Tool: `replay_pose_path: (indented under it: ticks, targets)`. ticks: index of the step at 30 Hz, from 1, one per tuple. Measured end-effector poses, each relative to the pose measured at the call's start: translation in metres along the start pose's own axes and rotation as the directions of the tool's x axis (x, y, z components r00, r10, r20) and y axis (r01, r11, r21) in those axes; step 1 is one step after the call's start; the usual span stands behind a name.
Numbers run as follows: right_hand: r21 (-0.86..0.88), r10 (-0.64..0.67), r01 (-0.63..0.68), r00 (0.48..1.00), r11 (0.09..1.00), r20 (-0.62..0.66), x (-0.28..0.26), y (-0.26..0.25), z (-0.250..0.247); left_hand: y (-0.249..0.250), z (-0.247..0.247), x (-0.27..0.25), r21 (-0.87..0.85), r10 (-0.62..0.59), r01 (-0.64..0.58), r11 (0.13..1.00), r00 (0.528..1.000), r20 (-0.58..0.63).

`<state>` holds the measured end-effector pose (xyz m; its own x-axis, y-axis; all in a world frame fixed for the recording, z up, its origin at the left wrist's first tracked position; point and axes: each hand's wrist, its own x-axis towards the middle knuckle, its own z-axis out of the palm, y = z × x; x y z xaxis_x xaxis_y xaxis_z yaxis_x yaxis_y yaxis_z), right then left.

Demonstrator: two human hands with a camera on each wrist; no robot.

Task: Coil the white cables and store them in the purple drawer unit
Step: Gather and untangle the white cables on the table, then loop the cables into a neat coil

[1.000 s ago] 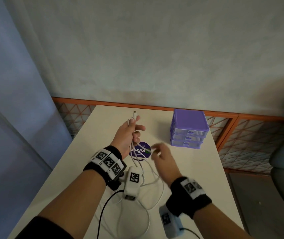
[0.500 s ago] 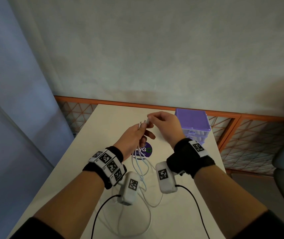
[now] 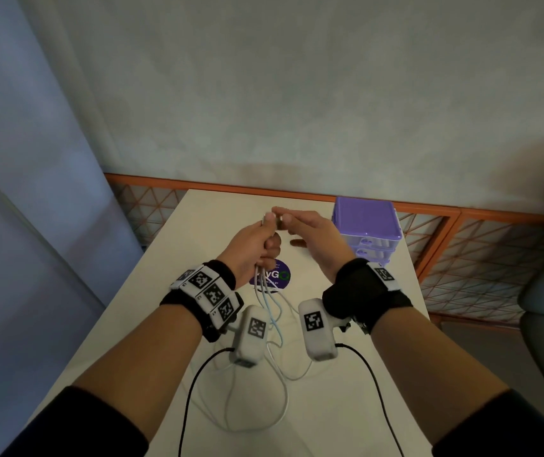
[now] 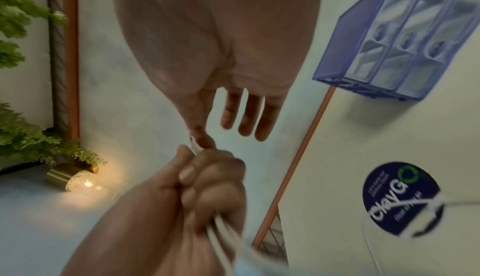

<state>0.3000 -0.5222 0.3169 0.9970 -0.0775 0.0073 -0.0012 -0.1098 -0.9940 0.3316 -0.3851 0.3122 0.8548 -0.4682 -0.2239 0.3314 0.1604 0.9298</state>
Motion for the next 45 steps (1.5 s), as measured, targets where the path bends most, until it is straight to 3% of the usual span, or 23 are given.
replay_pose_path:
  ticks: [2, 4, 6, 8, 13, 17, 20, 24, 27, 29, 31, 32, 33, 35, 36, 38, 40, 43, 45]
  targets:
    - [0.211, 0.118, -0.120, 0.993, 0.970, 0.022, -0.006, 0.008, 0.010, 0.009, 0.001, 0.003, -0.079, 0.025, -0.029, 0.996, 0.999, -0.045]
    - [0.407, 0.238, -0.282, 0.959, 0.869, 0.156, -0.017, 0.018, 0.026, 0.020, 0.000, 0.006, -0.160, 0.055, -0.065, 0.985, 0.996, -0.067]
    - [0.377, 0.268, -0.378, 0.912, 0.846, 0.312, -0.035, 0.022, 0.051, 0.036, -0.014, -0.002, -0.206, 0.123, -0.141, 0.968, 0.988, -0.099]
    - [0.268, 0.252, -0.350, 0.906, 0.898, 0.339, -0.047, 0.034, 0.056, 0.047, -0.024, 0.000, -0.247, 0.147, -0.175, 0.953, 0.981, -0.127]
    - [-0.046, 0.197, -0.194, 0.978, 0.980, 0.069, -0.060, 0.060, 0.023, 0.054, -0.043, 0.006, -0.328, 0.197, -0.278, 0.903, 0.946, -0.259]
    - [-0.251, 0.271, -0.279, 0.960, 0.927, -0.066, -0.063, 0.087, -0.006, 0.056, -0.056, 0.013, -0.298, 0.245, -0.375, 0.878, 0.886, -0.394]
    - [-0.263, 0.281, -0.314, 0.947, 0.912, -0.156, -0.063, 0.101, -0.020, 0.046, -0.069, 0.015, -0.233, 0.226, -0.365, 0.902, 0.856, -0.466]
    - [-0.002, 0.238, -0.242, 0.957, 0.970, -0.168, -0.058, 0.087, -0.033, 0.007, -0.094, 0.012, -0.054, 0.097, -0.167, 0.984, 0.776, -0.623]
    - [-0.031, 0.170, -0.178, 0.972, 0.984, -0.162, -0.052, 0.068, -0.034, -0.024, -0.113, 0.004, 0.032, -0.029, 0.069, 0.997, 0.732, -0.681]
    - [-0.067, 0.137, -0.147, 0.981, 0.987, -0.141, -0.047, 0.057, -0.030, -0.040, -0.123, 0.000, 0.215, -0.094, 0.339, 0.916, 0.701, -0.707]
    - [-0.129, 0.101, -0.114, 0.989, 0.985, -0.104, -0.041, 0.048, -0.024, -0.048, -0.123, -0.009, 0.438, -0.076, 0.541, 0.718, 0.687, -0.723]
    - [-0.173, 0.080, -0.093, 0.994, 0.980, -0.080, -0.038, 0.043, -0.021, -0.048, -0.116, -0.013, 0.516, -0.027, 0.520, 0.680, 0.722, -0.691]
    - [-0.220, 0.062, -0.072, 0.997, 0.973, -0.052, -0.036, 0.038, -0.016, -0.046, -0.109, -0.015, 0.578, 0.040, 0.420, 0.700, 0.785, -0.619]
    - [-0.305, 0.036, -0.031, 0.999, 0.952, 0.011, -0.032, 0.029, -0.006, -0.039, -0.084, -0.024, 0.700, 0.217, 0.105, 0.707, 0.909, -0.356]
    - [-0.340, 0.028, -0.012, 0.999, 0.940, 0.043, -0.031, 0.024, -0.001, -0.034, -0.067, -0.031, 0.730, 0.268, -0.017, 0.683, 0.936, -0.229]
    - [-0.386, 0.013, 0.021, 0.996, 0.922, 0.086, -0.028, 0.017, 0.008, -0.024, -0.041, -0.038, 0.746, 0.285, -0.169, 0.645, 0.958, -0.030]
    - [-0.377, 0.008, 0.031, 0.995, 0.926, 0.103, -0.025, 0.011, 0.013, -0.018, -0.028, -0.037, 0.782, 0.238, -0.195, 0.592, 0.969, 0.061]
    - [-0.299, 0.031, 0.011, 0.990, 0.954, 0.135, -0.021, 0.004, 0.014, -0.012, -0.027, -0.032, 0.862, 0.270, -0.185, 0.473, 0.961, 0.058]
    - [-0.267, 0.068, -0.033, 0.990, 0.963, 0.126, -0.021, 0.001, 0.010, -0.002, -0.028, -0.029, 0.890, 0.379, -0.184, 0.417, 0.925, 0.013]
